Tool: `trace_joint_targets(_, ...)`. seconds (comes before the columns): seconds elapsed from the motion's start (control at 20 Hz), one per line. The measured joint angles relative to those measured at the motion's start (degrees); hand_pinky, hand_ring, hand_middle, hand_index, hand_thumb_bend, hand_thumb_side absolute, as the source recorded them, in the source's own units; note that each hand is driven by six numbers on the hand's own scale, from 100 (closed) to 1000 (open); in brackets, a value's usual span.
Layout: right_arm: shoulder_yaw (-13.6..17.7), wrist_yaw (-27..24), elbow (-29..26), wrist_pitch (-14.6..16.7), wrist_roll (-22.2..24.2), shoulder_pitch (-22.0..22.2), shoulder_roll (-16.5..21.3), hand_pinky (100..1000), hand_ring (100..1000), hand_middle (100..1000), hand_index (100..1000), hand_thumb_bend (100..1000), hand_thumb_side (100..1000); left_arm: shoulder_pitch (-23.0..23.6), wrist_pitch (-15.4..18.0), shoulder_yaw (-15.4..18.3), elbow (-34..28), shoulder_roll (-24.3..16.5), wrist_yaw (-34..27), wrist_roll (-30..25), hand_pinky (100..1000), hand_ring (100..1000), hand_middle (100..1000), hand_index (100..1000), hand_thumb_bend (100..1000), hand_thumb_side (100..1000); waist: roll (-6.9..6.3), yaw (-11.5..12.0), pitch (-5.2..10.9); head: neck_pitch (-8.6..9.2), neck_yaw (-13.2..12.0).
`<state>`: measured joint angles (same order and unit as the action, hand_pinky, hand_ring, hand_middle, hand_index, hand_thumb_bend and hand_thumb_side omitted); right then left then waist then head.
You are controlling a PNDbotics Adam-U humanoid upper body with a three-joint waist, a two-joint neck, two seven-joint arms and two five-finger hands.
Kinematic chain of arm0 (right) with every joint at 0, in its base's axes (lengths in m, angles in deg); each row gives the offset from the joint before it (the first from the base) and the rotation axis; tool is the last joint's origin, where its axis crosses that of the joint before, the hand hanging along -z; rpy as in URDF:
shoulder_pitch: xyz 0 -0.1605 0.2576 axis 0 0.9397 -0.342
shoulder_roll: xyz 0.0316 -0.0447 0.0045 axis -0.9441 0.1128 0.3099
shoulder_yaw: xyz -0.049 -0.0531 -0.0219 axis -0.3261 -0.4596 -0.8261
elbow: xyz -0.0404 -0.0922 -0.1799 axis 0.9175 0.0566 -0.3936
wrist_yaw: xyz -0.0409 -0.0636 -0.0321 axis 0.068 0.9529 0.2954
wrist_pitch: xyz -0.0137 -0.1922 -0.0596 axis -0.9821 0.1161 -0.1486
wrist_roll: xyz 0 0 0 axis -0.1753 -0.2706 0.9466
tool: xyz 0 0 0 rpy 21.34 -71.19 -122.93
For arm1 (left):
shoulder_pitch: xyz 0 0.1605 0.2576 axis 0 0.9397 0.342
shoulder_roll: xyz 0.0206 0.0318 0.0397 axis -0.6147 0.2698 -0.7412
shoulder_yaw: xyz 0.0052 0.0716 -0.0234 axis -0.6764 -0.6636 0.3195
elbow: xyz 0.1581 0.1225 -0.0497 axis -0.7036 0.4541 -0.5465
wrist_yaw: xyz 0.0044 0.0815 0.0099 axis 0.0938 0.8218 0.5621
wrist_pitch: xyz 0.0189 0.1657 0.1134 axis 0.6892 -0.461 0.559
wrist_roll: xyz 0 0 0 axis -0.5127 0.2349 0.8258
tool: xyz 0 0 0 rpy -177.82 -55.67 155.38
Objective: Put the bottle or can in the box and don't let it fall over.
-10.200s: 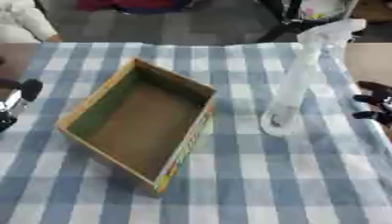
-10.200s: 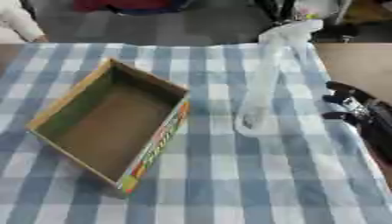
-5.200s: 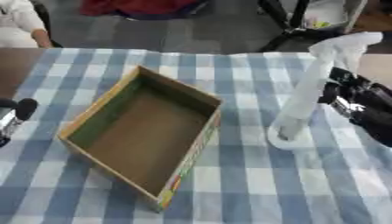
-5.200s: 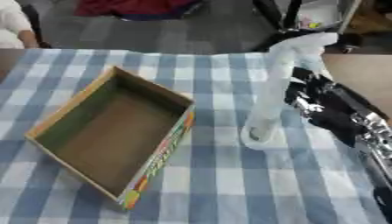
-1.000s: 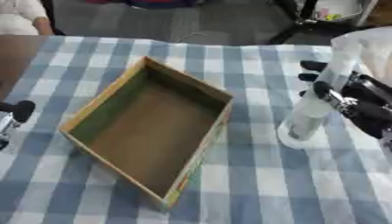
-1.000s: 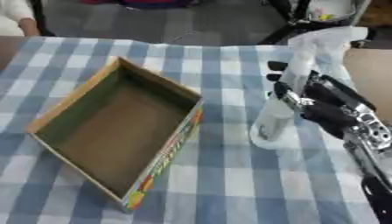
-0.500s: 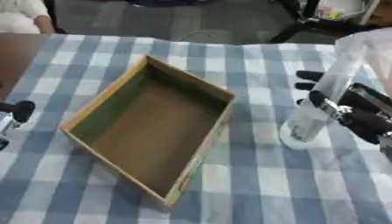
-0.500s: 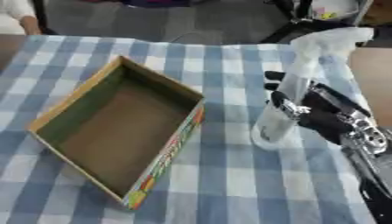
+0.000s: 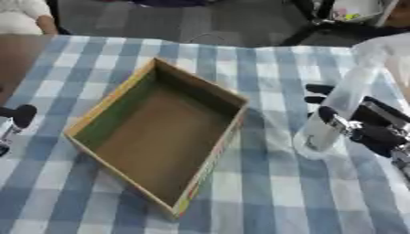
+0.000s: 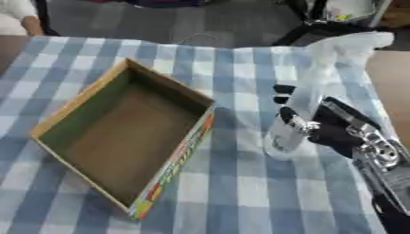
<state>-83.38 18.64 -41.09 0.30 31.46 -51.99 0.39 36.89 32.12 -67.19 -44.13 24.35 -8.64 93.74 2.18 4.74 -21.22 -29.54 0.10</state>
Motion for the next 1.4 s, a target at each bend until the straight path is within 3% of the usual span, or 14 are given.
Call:
trace_joint_targets(0.5, -0.3, 1.4, 3.6, 0.9, 1.2, 0.1, -0.2, 865, 1000, 1000, 920, 100, 341, -0.1, 0.0, 0.0, -0.1, 0.0, -0.2, 0.0, 1000, 548, 730, 866, 696, 314, 0.01, 0.1, 0.0, 0.45, 0.0)
trace_joint_targets(0.8, -0.3, 1.6, 3.9, 1.4, 1.3, 0.2, -0.5, 860, 1000, 1000, 895, 100, 281, -0.1, 0.0, 0.0, -0.1, 0.0, -0.3, 0.0, 1000, 548, 730, 866, 690, 316, 0.02, 0.1, 0.0, 0.45, -0.2)
trace_joint_targets(1.1, -0.3, 1.2, 3.9, 1.4, 1.1, 0.3, -0.5, 845, 993, 1000, 823, 100, 125, -0.1, 0.1, 0.0, -0.1, 0.0, -0.3, -0.1, 1000, 547, 730, 866, 684, 317, 0.02, 0.1, 0.0, 0.45, -0.2)
trace_joint_targets(1.4, -0.3, 0.2, 3.8, 0.2, -0.2, 0.3, -0.5, 825, 974, 973, 715, 100, 174, -0.1, 0.1, 0.0, -0.1, 0.0, -0.3, -0.1, 1000, 547, 729, 864, 677, 321, 0.01, 0.1, 0.0, 0.45, -0.3)
